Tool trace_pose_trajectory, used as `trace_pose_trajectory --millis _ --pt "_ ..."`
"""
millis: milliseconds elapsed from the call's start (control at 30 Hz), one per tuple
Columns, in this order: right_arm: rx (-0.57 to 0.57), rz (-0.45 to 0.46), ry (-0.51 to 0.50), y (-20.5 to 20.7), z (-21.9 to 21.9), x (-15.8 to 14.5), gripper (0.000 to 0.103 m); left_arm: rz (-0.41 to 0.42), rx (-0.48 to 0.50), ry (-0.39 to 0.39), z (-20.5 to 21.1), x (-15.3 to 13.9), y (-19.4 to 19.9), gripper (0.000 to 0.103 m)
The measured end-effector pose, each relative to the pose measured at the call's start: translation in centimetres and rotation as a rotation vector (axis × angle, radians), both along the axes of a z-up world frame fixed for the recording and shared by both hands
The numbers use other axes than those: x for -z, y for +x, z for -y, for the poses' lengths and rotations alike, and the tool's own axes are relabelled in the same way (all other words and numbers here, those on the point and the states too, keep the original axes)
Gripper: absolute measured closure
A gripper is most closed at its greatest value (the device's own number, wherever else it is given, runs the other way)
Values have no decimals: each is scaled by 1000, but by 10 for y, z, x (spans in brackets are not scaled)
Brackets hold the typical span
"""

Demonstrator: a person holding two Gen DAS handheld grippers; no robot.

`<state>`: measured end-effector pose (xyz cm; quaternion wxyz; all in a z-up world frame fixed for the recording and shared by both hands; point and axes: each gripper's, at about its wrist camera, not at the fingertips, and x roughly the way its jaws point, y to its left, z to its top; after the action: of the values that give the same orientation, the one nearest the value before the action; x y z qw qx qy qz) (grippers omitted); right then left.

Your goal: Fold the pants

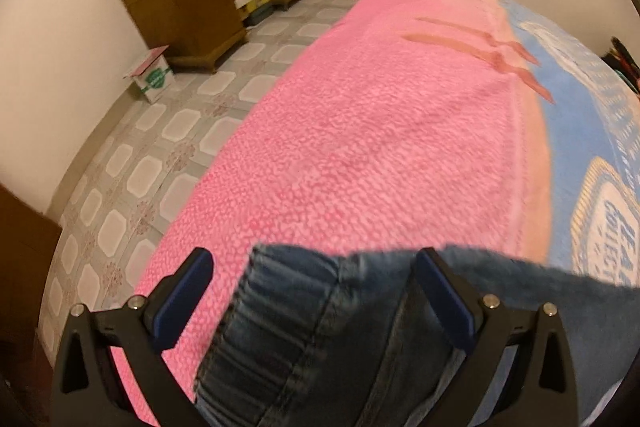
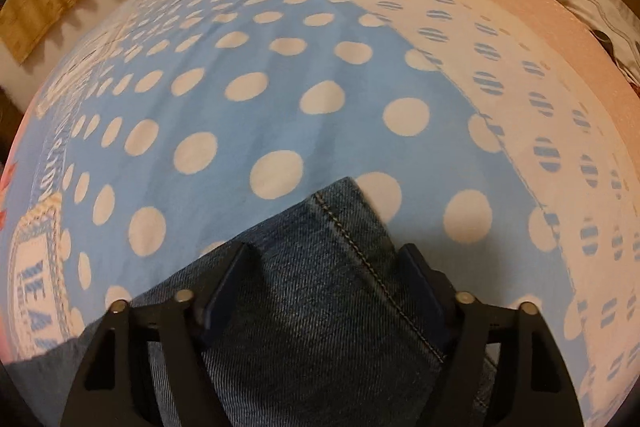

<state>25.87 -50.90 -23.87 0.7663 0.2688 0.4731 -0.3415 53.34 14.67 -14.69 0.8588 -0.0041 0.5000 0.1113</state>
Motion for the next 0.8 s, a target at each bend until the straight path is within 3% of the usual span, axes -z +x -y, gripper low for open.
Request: trace_pose_trajectory --millis 100,133,233,367,433,567,700,800 --pt "-54 27 6 -3 -8 -9 84 -11 -27 -43 1 2 6 0" --pt "-70 13 -21 -2 -14 -11 87 -18 -36 -56 3 2 7 0" --pt "-106 2 -72 0 -27 -10 91 -24 -32 -74 16 0 5 0" --pt "-68 66 -64 -11 -27 -10 92 -97 -116 -59 28 3 -1 6" --pt "-75 72 -68 -12 -27 -9 93 -121 -172 -77 31 8 1 6" --pt "-83 59 -66 -13 -30 -4 92 -160 -311 -200 26 25 14 7" --pt "-116 25 -104 -7 -35 -1 92 -181 -424 -192 28 36 28 4" --pt "-119 23 -109 -7 -34 1 92 -169 -534 -248 19 36 32 4"
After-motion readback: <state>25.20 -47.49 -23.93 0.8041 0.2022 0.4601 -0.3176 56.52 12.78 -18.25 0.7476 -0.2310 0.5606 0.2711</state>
